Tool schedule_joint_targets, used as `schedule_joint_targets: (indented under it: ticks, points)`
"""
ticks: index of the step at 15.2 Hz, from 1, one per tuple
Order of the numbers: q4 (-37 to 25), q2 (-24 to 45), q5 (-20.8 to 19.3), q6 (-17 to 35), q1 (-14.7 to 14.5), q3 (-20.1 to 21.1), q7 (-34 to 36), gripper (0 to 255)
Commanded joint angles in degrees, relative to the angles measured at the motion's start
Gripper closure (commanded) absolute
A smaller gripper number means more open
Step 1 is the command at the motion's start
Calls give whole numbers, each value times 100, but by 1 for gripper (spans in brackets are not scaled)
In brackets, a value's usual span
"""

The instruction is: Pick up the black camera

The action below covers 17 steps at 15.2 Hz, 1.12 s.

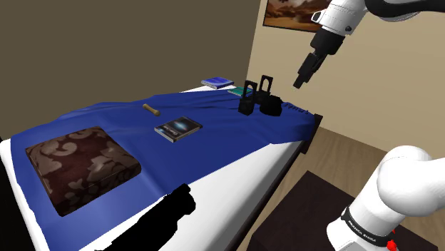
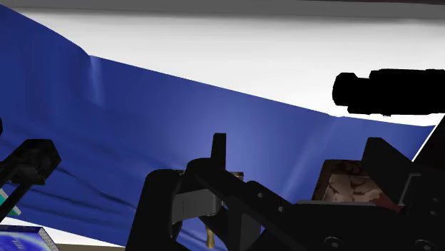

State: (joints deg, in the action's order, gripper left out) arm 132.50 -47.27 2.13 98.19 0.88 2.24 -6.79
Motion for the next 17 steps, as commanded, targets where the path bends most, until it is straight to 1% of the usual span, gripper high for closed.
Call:
schedule_joint_targets:
  ticks: [1,9,17]
  points:
    - [0,0,0,0,0,0,0,0]
    - [-106,1371,50,1138,-484,147,-808,0]
    - [-525,2820,46,2026,-900,379,-1566,0]
